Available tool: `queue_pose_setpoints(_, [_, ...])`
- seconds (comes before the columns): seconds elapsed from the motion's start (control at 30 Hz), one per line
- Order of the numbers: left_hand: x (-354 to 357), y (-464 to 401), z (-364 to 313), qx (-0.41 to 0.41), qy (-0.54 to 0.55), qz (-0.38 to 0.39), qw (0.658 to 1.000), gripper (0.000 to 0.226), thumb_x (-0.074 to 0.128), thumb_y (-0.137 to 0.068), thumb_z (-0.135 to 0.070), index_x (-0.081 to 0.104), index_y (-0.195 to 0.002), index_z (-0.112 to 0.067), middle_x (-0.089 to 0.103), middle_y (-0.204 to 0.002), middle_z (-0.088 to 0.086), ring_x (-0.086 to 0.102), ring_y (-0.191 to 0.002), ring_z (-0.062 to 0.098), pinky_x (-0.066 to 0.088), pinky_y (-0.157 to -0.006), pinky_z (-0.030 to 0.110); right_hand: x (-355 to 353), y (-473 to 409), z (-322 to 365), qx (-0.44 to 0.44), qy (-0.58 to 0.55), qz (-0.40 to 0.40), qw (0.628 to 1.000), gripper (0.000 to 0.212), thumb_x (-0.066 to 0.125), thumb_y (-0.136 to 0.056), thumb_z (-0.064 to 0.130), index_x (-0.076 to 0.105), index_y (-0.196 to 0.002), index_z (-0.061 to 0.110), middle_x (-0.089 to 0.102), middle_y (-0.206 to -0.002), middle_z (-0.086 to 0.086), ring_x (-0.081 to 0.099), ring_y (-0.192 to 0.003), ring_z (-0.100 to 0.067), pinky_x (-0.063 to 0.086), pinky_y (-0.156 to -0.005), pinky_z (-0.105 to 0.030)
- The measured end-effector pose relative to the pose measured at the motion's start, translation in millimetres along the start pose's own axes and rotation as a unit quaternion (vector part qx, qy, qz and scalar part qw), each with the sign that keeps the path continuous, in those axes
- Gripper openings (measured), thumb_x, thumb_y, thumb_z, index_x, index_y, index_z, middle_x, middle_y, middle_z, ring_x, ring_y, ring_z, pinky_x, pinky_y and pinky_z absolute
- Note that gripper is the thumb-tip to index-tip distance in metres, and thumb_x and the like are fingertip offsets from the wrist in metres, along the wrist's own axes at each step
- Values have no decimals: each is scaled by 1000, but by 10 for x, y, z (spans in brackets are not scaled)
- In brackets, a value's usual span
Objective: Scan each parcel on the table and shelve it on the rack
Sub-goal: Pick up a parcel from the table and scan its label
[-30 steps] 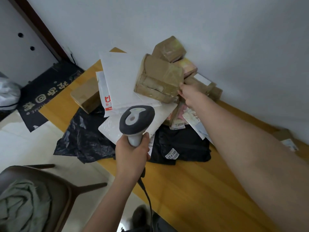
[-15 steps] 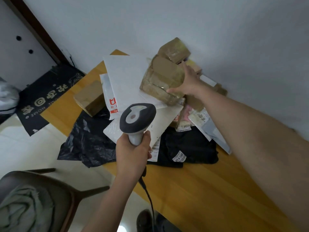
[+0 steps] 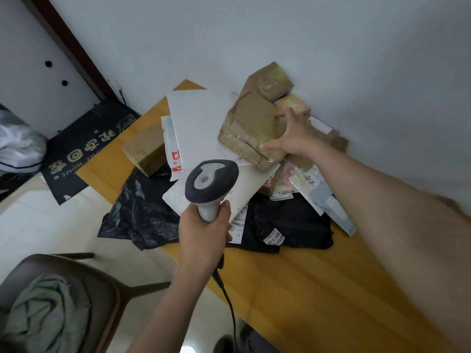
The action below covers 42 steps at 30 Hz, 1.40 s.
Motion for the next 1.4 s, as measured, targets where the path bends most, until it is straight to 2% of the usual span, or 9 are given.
queue_pose_setpoints(0.3, [83, 643, 18, 35, 13, 76, 996, 24, 64, -94, -20, 58, -80, 0, 56, -50, 2, 52, -40, 9, 44, -41, 21, -211, 1437, -565, 49, -30, -116, 992, 86, 86, -60, 51, 40, -131, 32, 34, -138, -5, 27, -132, -26, 28, -96, -32])
queue_pose_setpoints(0.67, [80, 1617, 373, 33, 25, 193, 980, 24, 61, -95, -15, 57, -80, 3, 54, -57, 10, 50, -41, 13, 43, -41, 20, 410, 3399, -1640, 242, 56, -60, 967, 90, 83, -59, 58, 40, -133, 33, 31, -137, -8, 23, -130, -30, 34, -102, -43])
queue_pose_setpoints(0.8, [66, 1795, 526, 25, 6, 197, 980, 29, 62, -95, -18, 55, -71, -4, 54, -52, 4, 52, -42, 13, 44, -44, 25, 666, 3797, -1893, 266, 31, -47, 962, 96, 84, -62, 53, 30, -139, 33, 24, -143, -6, 18, -134, -29, 34, -105, -44])
queue_pose_setpoints(0.97, [108, 1902, 648, 13, -6, 176, 984, 26, 62, -95, -18, 59, -83, 5, 56, -57, 7, 53, -44, 14, 47, -46, 26, 731, 3809, -1913, 241, 45, -37, 969, 93, 85, -64, 47, 29, -136, 31, 25, -142, -5, 18, -132, -27, 34, -101, -40])
queue_pose_setpoints(1.03, [159, 1943, 669, 6, -6, 165, 986, 26, 62, -95, -18, 60, -83, 5, 56, -57, 8, 53, -44, 13, 47, -45, 25, 581, 3740, -1913, 261, 3, -18, 965, 89, 85, -66, 47, 34, -137, 30, 34, -140, -4, 31, -129, -27, 39, -99, -36])
queue_pose_setpoints(1.13, [288, 2014, 667, -3, -7, 147, 989, 24, 62, -95, -18, 59, -83, 3, 57, -60, 10, 53, -42, 13, 46, -43, 22, 359, 3725, -1978, 323, -220, 53, 919, 65, 77, -81, 40, 44, -135, 23, 52, -129, 0, 57, -99, -17, 49, -75, -30])
queue_pose_setpoints(1.2, [394, 2067, 659, -8, -10, 140, 990, 23, 63, -95, -20, 59, -83, 0, 58, -62, 11, 53, -42, 13, 46, -43, 22, 264, 3742, -2125, 354, -240, 34, 903, 50, 64, -93, 35, 48, -138, 20, 55, -133, -2, 57, -103, -19, 47, -83, -34])
queue_pose_setpoints(1.27, [498, 2122, 652, -17, -6, 137, 990, 23, 64, -94, -21, 59, -86, 0, 58, -62, 10, 53, -43, 13, 46, -42, 21, 179, 3737, -2319, 347, -173, -39, 921, 47, 51, -99, 32, 44, -145, 20, 50, -141, -6, 53, -115, -24, 43, -90, -34])
queue_pose_setpoints(1.4, [674, 2200, 648, -18, -12, 132, 991, 25, 64, -94, -20, 60, -88, 4, 58, -62, 10, 54, -44, 15, 46, -42, 22, 169, 3759, -2348, 257, -90, -126, 954, 69, 49, -95, 54, 25, -152, 21, 31, -153, -10, 31, -140, -31, 33, -112, -46])
Point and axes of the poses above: each hand's wrist, its own y-axis away from the middle knuckle, its own x-axis out of the palm, z = x × y, the point moved 3 cm from there along -y, towards the middle knuckle
